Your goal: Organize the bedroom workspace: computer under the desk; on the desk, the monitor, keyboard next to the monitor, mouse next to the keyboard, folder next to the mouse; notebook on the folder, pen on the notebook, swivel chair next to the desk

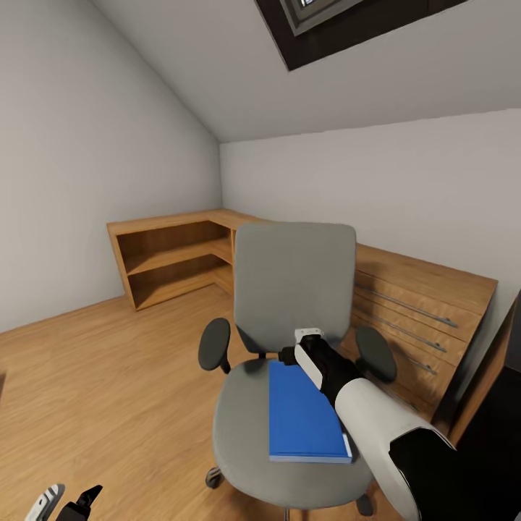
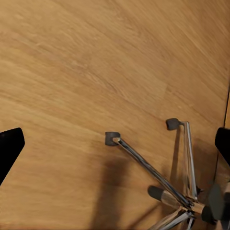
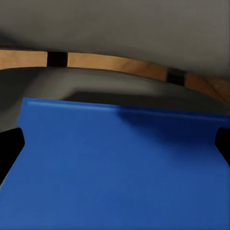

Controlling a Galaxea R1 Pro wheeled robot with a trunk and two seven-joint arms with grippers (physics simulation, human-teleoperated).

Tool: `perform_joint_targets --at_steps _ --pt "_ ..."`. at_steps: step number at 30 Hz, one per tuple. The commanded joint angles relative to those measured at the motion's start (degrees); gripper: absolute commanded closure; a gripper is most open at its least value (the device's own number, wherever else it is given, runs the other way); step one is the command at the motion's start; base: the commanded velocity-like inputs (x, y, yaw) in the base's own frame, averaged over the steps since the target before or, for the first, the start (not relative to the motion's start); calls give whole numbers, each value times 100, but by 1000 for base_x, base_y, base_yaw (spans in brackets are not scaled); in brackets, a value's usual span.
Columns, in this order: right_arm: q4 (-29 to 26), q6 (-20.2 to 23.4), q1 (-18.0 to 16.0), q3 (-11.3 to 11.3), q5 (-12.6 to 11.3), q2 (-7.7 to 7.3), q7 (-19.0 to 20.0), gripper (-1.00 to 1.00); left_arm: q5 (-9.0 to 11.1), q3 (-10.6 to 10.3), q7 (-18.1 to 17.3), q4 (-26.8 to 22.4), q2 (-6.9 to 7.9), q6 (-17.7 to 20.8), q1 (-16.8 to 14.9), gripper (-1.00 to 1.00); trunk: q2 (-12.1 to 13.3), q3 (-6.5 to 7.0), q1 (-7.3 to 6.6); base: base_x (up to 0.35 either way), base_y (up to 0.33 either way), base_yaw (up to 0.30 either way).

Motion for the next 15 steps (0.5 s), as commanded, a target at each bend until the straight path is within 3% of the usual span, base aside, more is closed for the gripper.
perform_joint_targets --at_steps 1,11,15 --pt "-3 14 -5 31 -60 0 -52 -100 61 6 51 -13 -2 24 0 -100 -44 -23 22 0 0 0" --pt "-3 14 -5 31 -60 0 -56 -100 -18 -19 51 46 14 14 2 -100 -44 -23 22 5 0 0" --pt "-3 14 -5 31 -60 0 -56 -100 -41 -27 60 139 18 -16 7 -100 -44 -23 22 164 0 0"
